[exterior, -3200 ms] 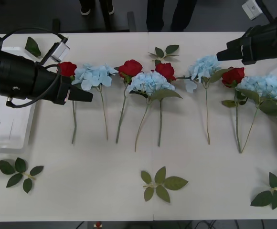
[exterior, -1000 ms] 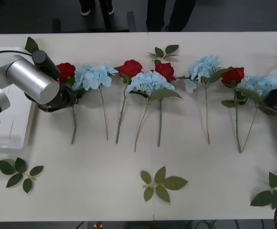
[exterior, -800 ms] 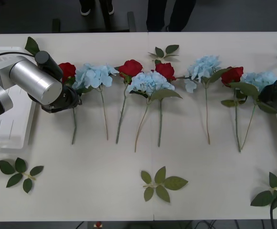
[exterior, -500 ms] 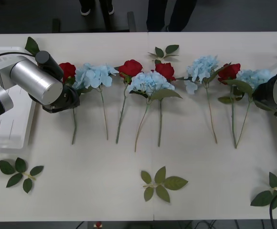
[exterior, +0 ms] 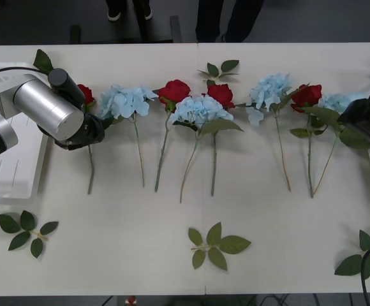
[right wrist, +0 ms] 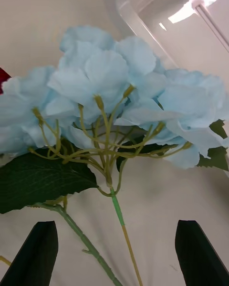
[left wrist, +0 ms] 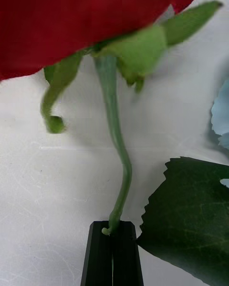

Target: Place the red flowers into the right box and the blue flowers into the left box. If a person shows an open palm, hand one flower to the person first, then continue sorting.

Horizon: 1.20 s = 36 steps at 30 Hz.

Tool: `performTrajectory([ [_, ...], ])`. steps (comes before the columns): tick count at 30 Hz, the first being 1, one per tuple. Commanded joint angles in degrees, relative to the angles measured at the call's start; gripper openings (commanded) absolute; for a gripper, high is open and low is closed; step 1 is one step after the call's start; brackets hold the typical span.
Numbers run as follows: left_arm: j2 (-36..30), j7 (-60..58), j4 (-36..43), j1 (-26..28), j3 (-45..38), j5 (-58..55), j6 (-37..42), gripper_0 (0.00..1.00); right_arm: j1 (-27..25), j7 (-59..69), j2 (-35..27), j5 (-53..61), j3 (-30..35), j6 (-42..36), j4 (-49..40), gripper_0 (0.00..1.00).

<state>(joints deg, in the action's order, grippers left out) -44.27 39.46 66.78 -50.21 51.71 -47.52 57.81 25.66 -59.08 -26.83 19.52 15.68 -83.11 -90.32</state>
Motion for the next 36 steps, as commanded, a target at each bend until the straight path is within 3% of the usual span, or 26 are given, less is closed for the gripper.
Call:
performTrajectory([
  [1, 0.06, -0.08, 1.15, -1.38, 0.15, -0.02, -0.68, 0.0, 0.53, -0.86, -1.21, -0.28, -3.2, 4.8, 0.76, 0.71],
  [7, -2.05, 0.62, 3.26, -1.38, -0.11, -1.61, -1.21, 0.0, 0.62, -2.0, -1.3, -1.33, -5.13, 12.71, 7.08, 0.71],
  [12, -7.5, 3.43, 8.89, -1.38, -1.34, -5.39, -1.21, 0.0, 0.53, -2.71, -1.3, -2.56, -5.22, 12.97, 8.4, 0.71],
  [19, -13.56, 13.36, 13.02, -1.29, -6.18, -17.87, -0.42, 0.0, 0.53, -3.5, -1.3, -6.08, -5.22, 15.96, 12.01, 0.71],
  [24, -14.09, 19.95, 13.28, -0.94, -11.8, -25.25, 1.6, 0.0, 0.53, -3.85, -1.3, -6.43, -5.31, 20.0, 15.26, 0.68],
  [31, -10.49, 30.41, 14.16, 2.49, -26.66, -41.16, 5.21, 0.0, 0.53, -4.46, -1.3, -7.66, -5.66, 20.09, 15.43, 0.21],
  [33, -9.43, 34.9, 14.16, 3.37, -29.03, -46.87, 5.03, 0.0, 0.53, -4.46, -1.3, -8.98, -6.62, 19.3, 15.43, 0.03],
  [36, -8.47, 41.49, 14.07, 3.63, -30.17, -51.7, 5.03, 0.0, 0.53, -4.46, -1.21, -9.07, -6.8, 19.21, 15.43, 0.0],
])
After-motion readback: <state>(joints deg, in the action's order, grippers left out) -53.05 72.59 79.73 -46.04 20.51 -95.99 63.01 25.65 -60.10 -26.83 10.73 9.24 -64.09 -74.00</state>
